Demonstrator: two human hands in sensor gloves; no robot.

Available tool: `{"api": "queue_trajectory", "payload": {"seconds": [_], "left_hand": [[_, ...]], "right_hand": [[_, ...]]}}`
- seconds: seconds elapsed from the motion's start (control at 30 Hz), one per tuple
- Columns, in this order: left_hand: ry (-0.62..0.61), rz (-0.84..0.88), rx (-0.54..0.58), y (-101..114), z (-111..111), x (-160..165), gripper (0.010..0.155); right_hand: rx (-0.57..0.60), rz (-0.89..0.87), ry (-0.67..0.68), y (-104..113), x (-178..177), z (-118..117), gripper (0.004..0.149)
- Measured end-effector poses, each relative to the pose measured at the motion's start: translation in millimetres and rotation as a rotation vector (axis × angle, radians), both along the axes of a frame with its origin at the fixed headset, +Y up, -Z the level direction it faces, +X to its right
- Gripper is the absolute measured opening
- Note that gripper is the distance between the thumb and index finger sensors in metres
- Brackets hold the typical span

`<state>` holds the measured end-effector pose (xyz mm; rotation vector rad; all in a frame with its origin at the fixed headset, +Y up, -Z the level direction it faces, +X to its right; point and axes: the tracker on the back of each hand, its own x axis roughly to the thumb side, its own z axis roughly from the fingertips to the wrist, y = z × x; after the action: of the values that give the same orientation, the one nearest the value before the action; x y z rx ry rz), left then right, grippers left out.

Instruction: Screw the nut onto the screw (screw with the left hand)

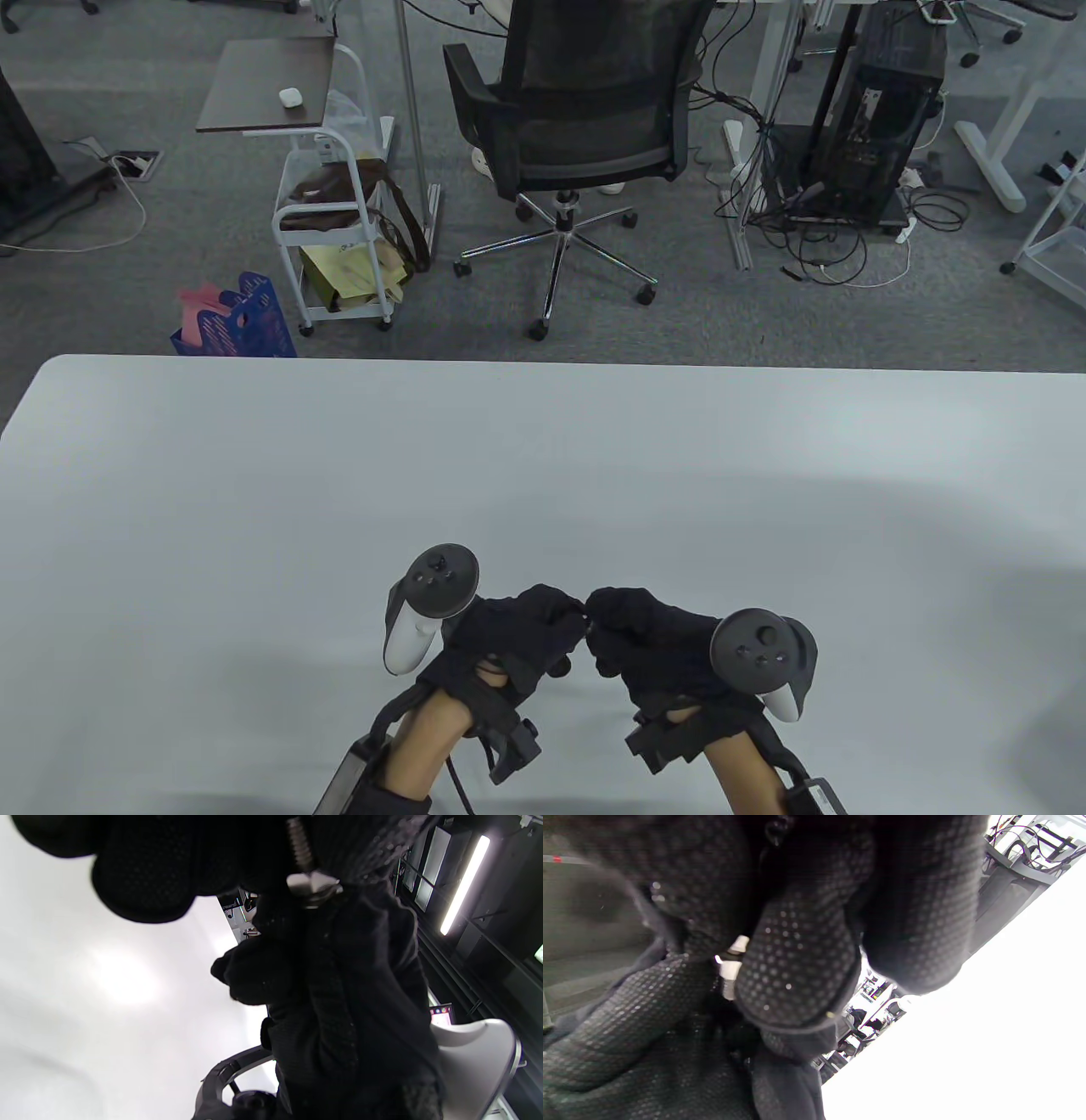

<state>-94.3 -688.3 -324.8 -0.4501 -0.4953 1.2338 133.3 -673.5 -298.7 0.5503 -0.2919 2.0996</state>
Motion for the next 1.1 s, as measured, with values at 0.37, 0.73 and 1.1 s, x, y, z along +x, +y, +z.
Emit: {"api": "queue_trajectory", "payload": {"seconds": [0.37, 0.73, 1.1], "left_hand": [[0.020, 0.021, -0.036, -0.6, -0.6, -1.3, 0.054], [0.041, 0.008, 0.005, 2.8, 0.8, -0.4, 0.053], [0.072, 0.024, 0.011, -0.9, -1.8, -4.3, 0.055]], "right_hand": [[-0.006, -0.011, -0.001, 1.3, 0.5, 0.8, 0.045], [-0.002, -0.014, 0.000, 2.2, 0.4, 1.0, 0.045], [-0.007, -0.019, 0.004, 1.7, -0.9, 0.9, 0.046]]}}
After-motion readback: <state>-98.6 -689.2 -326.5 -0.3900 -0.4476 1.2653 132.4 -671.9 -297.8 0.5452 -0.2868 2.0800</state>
